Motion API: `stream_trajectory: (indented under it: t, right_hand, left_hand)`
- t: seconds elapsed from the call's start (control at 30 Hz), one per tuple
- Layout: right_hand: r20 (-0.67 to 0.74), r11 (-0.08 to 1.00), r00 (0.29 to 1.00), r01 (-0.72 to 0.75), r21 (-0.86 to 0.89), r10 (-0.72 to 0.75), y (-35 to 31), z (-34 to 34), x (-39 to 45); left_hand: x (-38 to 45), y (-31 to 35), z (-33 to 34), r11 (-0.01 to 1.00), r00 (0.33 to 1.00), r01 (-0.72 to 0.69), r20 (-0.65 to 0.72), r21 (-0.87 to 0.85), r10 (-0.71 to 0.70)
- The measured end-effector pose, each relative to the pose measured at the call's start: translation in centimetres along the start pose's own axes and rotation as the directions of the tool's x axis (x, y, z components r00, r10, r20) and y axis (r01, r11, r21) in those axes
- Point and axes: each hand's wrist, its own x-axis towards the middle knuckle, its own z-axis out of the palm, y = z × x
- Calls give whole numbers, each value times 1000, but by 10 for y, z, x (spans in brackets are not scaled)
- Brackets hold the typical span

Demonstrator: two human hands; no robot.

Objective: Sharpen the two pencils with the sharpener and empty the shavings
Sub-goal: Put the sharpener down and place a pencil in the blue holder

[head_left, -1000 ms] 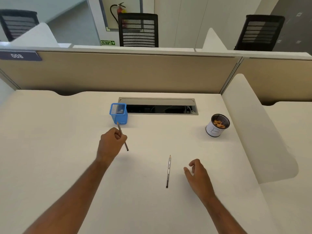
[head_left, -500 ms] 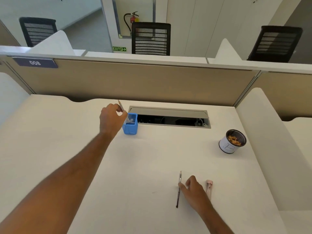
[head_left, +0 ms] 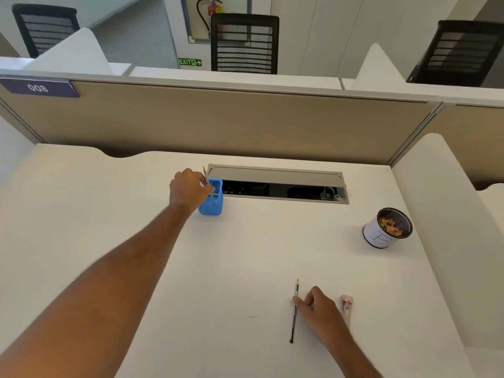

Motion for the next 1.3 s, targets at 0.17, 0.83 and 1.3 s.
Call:
stream_trajectory:
  t: [0.17,0.83,1.3]
  right_hand:
    - [-2,1000,1000,-2,-24,2,-2,-1,0]
    - [-2,946,997,78,-314,-83,-17,-2,-3]
    - [-24,926,990,124,-356,-142,-9,4,-3]
  left_hand:
    - [-3,0,9,999,999,2,48,34,-4]
    - [-88,-32,27,979,968,-87,-249,-183,40]
    - [-250,-64,100,956,930,-294,232,5,285]
